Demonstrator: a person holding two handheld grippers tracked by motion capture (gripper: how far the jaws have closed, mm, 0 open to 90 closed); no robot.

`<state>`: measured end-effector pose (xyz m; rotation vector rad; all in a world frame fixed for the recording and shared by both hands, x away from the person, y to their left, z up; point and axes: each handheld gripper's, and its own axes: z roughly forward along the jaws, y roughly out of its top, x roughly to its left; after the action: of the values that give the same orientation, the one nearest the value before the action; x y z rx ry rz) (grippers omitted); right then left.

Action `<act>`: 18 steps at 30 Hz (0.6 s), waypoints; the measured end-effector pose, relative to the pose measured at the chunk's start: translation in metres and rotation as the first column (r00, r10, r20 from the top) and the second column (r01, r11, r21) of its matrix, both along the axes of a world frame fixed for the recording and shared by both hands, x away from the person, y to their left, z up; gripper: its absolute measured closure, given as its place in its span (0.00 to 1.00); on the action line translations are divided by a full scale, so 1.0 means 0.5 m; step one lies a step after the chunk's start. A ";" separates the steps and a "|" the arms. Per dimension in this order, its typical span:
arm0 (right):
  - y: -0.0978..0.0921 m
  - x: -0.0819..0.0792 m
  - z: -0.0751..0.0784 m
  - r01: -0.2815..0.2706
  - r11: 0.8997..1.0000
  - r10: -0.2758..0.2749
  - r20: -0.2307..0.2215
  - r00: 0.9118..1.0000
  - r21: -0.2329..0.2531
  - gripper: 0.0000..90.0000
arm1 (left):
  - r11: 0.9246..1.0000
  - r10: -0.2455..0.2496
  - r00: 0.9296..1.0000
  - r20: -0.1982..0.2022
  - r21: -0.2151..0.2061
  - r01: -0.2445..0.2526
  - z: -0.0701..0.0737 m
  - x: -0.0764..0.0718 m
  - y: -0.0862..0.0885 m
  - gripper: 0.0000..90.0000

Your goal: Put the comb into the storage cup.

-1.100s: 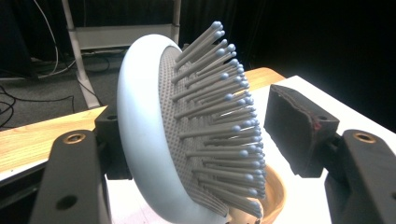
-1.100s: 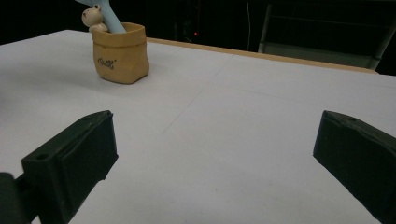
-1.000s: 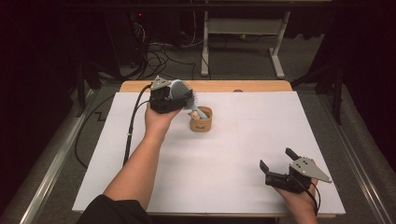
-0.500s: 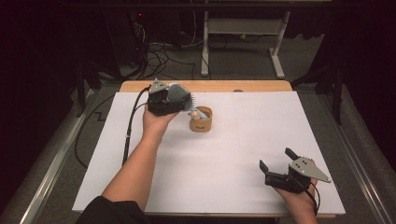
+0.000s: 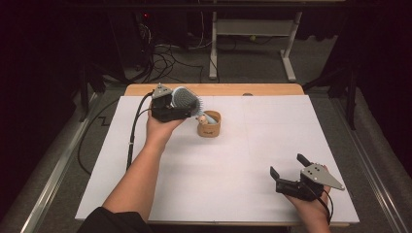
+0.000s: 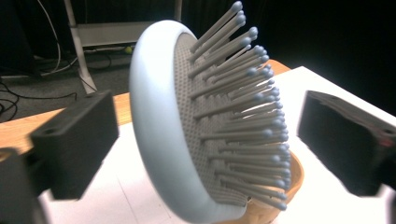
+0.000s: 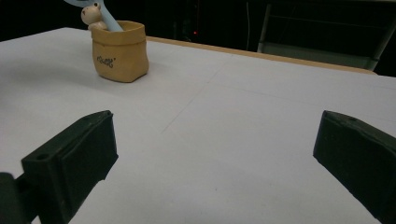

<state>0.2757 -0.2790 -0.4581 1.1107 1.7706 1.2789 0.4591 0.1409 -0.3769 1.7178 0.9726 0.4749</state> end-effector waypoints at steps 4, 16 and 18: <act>0.001 0.000 0.001 -0.002 1.000 0.002 0.005 1.000 -0.005 0.00 | 1.000 -0.011 0.999 0.033 -0.010 0.011 -0.001 -0.011 0.009 0.00; 0.005 0.000 -0.001 0.001 1.000 -0.001 -0.001 1.000 -0.018 0.00 | 0.998 -0.016 0.998 0.057 -0.065 0.020 -0.018 -0.048 0.035 0.00; 0.006 0.000 0.000 0.000 1.000 0.000 -0.001 1.000 -0.019 0.00 | 0.998 -0.021 0.998 0.051 -0.063 0.025 -0.027 -0.053 0.039 0.00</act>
<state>0.2755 -0.2760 -0.4584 1.1010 1.7800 1.2592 0.4325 0.1606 -0.3902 1.6510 0.9212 0.4659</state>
